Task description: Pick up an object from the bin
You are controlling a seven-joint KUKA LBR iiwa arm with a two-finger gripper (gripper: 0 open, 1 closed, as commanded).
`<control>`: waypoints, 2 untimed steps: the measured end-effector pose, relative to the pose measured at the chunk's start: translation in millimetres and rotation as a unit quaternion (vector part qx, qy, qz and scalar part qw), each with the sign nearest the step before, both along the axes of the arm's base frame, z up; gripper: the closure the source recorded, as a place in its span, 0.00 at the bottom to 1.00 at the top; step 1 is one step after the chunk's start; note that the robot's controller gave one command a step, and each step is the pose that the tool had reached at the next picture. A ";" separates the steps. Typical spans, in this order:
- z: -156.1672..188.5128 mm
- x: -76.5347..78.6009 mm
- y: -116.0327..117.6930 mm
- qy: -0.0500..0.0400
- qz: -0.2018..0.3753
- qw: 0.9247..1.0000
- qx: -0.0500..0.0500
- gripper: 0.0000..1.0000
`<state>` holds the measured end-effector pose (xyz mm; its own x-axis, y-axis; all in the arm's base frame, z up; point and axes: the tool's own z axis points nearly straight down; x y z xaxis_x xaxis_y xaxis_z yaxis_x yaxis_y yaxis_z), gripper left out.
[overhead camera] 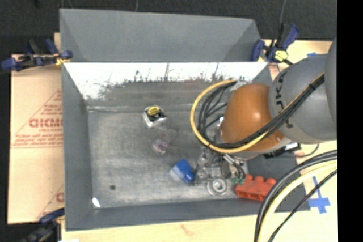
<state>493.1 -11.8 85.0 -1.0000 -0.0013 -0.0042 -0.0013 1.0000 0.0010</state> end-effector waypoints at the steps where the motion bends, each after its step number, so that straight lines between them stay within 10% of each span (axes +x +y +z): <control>1: 0.0 0.0 0.0 0.000 0.000 1.000 0.000 0.00; 2: -11.8 4.9 62.2 -0.003 0.092 0.996 -0.002 0.00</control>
Offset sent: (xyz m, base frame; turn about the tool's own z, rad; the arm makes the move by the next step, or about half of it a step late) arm 0.0000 0.0000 0.0000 0.0000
